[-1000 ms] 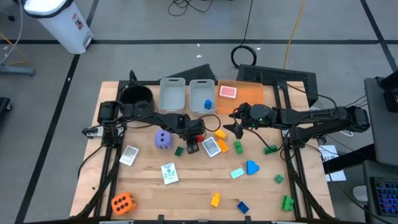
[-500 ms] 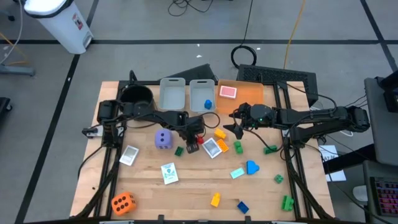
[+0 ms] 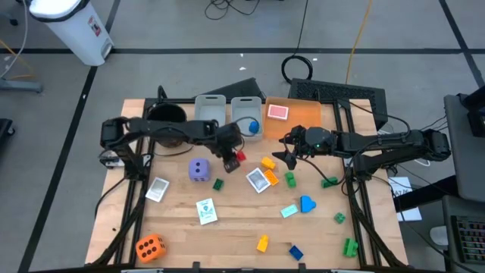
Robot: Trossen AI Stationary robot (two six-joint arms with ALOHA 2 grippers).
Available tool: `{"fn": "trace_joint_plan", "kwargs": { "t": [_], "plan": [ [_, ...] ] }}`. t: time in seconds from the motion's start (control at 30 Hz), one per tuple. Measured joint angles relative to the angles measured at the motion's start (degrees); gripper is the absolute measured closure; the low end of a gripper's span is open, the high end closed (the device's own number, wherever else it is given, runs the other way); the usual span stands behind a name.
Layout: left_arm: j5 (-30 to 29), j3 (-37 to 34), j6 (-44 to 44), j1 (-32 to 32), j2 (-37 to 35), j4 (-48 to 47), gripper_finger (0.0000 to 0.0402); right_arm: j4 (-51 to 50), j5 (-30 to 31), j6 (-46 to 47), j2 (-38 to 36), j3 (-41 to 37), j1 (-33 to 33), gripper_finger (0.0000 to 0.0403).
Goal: Pick & Place Toys
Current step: Put the red gamepiece into the right gray bin
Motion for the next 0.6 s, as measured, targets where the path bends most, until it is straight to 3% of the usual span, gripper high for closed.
{"fn": "trace_joint_plan", "kwargs": {
  "t": [0.23,0.43,0.6],
  "plan": [
    [-2.5,10.2,2.3,3.6,-1.5,-10.3,0.0287,0.4,-0.1,0.0,0.0,0.0,0.0,0.0046],
    [-5.6,18.4,2.6,6.9,-1.5,-11.2,0.0285,0.4,-0.1,-0.1,0.0,0.0,0.0,0.0046],
    [-7.5,21.3,3.5,9.8,-1.5,-10.3,0.0287,0.4,0.0,-1.2,0.0,0.0,0.0,0.0046]
  ]
}}
